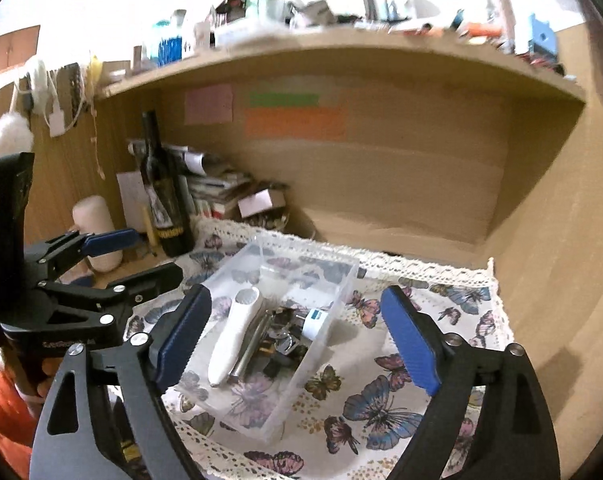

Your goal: Organize rigid objects

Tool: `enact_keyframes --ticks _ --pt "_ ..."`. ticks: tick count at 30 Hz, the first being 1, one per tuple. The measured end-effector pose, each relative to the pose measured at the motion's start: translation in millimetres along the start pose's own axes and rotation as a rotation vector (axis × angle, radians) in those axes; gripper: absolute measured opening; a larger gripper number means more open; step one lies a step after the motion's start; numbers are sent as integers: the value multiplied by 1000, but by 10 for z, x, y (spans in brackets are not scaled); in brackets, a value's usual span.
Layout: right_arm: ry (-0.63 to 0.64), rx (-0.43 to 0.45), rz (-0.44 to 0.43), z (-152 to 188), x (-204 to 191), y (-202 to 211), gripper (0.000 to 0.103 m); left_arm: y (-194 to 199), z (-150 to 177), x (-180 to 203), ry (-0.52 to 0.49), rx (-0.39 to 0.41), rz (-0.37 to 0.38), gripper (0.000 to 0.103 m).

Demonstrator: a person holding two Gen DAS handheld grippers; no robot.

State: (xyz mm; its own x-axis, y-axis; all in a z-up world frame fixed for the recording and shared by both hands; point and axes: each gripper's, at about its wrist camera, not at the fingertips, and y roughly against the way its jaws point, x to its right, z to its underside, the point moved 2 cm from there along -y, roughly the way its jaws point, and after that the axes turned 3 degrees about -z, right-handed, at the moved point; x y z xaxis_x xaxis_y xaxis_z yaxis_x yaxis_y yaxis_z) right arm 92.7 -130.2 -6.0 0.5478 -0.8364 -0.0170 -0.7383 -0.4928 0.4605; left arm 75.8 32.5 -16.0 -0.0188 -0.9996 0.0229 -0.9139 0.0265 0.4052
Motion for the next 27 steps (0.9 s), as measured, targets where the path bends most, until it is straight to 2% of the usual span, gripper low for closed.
enact_keyframes --ticks 3,6,12,27 --pt "1 38 15 18 -4 131 101 123 -38 10 14 44 -5 101" --pt "0 67 28 27 -1 231 102 232 -58 14 31 84 -16 102" --pt "-14 103 41 49 19 361 103 351 -65 53 25 117 -16 103" --pt "-11 123 57 66 -1 430 103 478 -53 120 -1 153 -18 103"
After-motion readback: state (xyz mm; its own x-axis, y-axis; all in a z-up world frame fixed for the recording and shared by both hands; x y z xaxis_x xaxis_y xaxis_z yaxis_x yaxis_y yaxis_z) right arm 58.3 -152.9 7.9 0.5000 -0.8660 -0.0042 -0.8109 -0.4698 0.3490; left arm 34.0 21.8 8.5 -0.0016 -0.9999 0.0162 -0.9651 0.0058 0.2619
